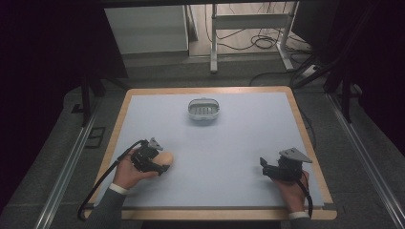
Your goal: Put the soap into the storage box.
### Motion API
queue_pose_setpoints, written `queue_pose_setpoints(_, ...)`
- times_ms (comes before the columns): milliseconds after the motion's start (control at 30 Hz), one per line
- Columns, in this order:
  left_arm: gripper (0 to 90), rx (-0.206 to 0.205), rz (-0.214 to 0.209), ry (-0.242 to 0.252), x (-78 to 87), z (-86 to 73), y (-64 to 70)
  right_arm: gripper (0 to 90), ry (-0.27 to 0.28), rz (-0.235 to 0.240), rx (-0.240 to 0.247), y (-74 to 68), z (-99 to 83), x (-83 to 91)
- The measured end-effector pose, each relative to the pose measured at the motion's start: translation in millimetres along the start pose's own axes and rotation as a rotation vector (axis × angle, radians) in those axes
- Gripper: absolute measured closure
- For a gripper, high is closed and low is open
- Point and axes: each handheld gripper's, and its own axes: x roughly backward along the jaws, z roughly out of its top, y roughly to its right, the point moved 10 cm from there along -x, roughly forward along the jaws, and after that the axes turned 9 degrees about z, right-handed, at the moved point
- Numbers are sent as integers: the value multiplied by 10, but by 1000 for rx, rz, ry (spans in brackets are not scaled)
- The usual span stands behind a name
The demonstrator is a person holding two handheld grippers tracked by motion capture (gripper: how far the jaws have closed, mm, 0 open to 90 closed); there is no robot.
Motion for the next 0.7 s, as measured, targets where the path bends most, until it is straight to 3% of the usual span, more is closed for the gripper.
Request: queue_pose_setpoints(700, 323, 7, -22, 37, 31, 172, -8, 81, -3, -4, -5, 5, -3, -4)
